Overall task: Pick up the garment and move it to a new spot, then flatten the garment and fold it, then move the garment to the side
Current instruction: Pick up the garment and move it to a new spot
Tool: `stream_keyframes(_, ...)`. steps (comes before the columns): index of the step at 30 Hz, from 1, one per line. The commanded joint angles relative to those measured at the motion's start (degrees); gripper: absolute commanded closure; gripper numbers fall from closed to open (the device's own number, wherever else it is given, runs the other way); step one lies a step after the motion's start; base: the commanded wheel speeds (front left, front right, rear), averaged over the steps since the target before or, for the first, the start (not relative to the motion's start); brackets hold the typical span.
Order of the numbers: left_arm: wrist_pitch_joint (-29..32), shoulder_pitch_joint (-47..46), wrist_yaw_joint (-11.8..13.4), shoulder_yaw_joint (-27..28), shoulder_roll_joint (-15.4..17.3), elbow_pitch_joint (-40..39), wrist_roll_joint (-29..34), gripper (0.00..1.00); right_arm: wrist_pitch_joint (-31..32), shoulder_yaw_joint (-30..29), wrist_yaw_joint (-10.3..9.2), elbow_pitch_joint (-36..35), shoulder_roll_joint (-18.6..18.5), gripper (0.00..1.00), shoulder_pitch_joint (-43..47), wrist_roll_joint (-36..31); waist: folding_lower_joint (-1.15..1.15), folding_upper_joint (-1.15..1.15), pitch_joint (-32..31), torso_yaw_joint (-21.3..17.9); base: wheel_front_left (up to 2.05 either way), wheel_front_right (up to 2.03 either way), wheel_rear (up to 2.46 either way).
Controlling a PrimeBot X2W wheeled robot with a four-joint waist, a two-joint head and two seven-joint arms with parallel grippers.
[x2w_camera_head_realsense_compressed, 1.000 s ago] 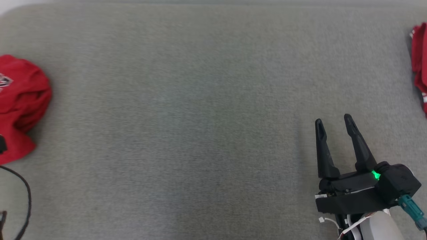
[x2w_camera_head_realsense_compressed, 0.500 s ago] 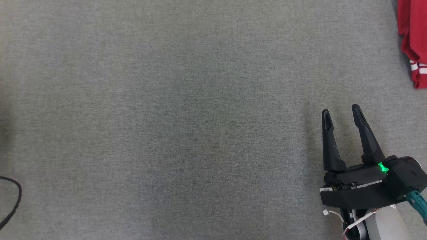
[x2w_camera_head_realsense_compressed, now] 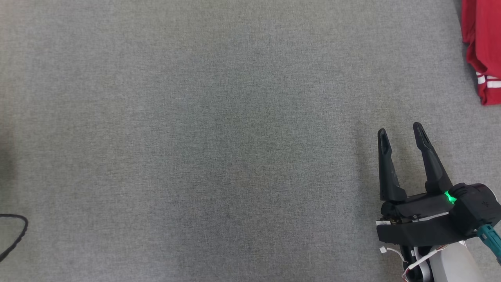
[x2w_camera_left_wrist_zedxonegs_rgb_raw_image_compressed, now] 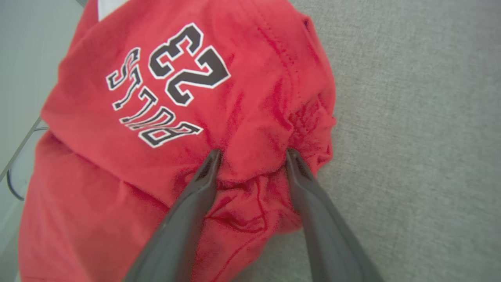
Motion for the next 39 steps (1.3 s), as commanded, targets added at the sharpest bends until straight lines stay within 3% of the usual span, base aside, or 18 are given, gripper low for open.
stream_keyframes(1, -0.61, 0.99, -0.29, 0.02, -0.44, -0.08, -0.12, 1.00, 0.00, 0.07, -0.15, 0.11, -0.14, 0.00, 0.17, -0.10, 0.00, 0.00, -0.39, 0.18, 0.00, 0.00, 0.00)
stream_keyframes(5, -6.61, -0.41, -0.58, -0.60, -0.51, -2.22, 0.73, 1.00, 0.00, 0.14, -0.15, 0.61, 0.00, 0.00, 0.51, -0.13, 0.00, 0.00, -2.11, 0.68, 0.00, 0.00, 0.00)
stream_keyframes(16, -18.76, -7.55, -5.04, -6.16, -0.65, -9.83, 2.52, 1.00, 0.01, 1.45, -0.15, 3.59, 1.45, 0.00, 1.72, 0.71, 0.00, 0.00, -10.11, 0.29, 0.00, 0.00, 0.00)
stream_keyframes(25, -16.88, -12.05, -7.24, -14.64, -3.65, -20.71, 1.70, 1.00, 0.01, 2.07, -0.15, 5.78, 3.74, 0.00, 2.67, 1.56, 0.00, 0.00, -14.13, -5.22, 0.00, 0.00, 0.00)
stream_keyframes(31, -14.51, -12.91, -7.48, -21.11, -7.71, -27.92, 1.12, 1.00, 0.01, 1.88, -0.15, 6.83, 4.75, 0.00, 3.02, 1.75, 0.00, 0.00, -14.30, -10.28, 0.00, 0.00, 0.00)
stream_keyframes(39, -13.58, -8.43, -7.76, -30.80, -13.90, -28.76, 0.74, 1.00, 0.00, 1.91, -0.15, 7.42, 5.58, 0.00, 2.98, 2.17, 0.00, 0.00, -13.38, -14.96, 0.00, 0.00, 0.00)
